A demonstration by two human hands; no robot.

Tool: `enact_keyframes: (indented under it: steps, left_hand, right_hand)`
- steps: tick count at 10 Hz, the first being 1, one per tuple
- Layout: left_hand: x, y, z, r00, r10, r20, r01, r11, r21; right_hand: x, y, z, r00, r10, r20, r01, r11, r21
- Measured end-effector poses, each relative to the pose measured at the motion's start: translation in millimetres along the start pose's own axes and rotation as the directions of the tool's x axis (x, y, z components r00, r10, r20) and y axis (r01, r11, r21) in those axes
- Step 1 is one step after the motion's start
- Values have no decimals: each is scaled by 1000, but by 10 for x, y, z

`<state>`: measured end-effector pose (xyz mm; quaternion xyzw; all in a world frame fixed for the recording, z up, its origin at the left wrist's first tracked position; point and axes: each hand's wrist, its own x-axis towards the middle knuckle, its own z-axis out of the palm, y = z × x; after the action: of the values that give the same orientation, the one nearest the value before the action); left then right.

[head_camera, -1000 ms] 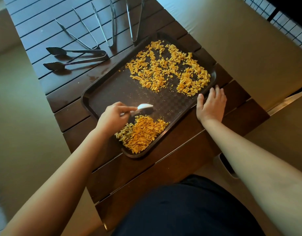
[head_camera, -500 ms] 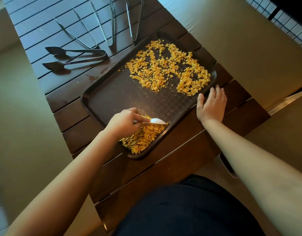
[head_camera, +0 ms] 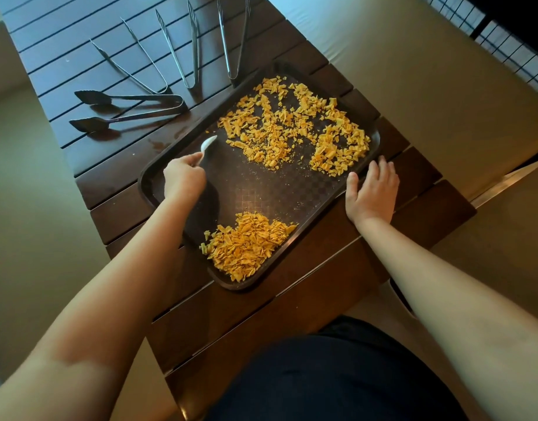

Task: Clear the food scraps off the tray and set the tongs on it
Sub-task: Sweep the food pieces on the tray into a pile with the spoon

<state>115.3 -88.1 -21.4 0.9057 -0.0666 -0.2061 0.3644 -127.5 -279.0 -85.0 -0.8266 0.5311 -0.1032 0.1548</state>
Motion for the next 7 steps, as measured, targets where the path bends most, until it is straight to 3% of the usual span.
enact_keyframes:
  steps: [1,2,4,5,6,7]
  left_hand:
    - [26,107,87,1000,5,9,-5,1000,-1]
    - [-30,170,190,989,62,134,-64,998,17]
    - [-247,136,255,889,273,367,-363,910,202]
    - [-309,25,182,829,314,463,-475,833,286]
    - [-380,-46,99,793,279,542,-502,803,321]
    - [-409,-50,47,799,267,538,-451,858,245]
  right_hand:
    - [-15,-8,11,1000,-3,6,3,1000,-1]
    - [-11,-13,8,1000,-5,4,5,1000,-1]
    - [-7,-12,6,1000,-9,-4,9,1000,10]
    - [-8,-13,6,1000,-8,0,8,1000,4]
    - [-10,-8,7,1000,-9,-2,9,1000,5]
    - [-9,-4,10,1000,-10,-3,10,1000,8]
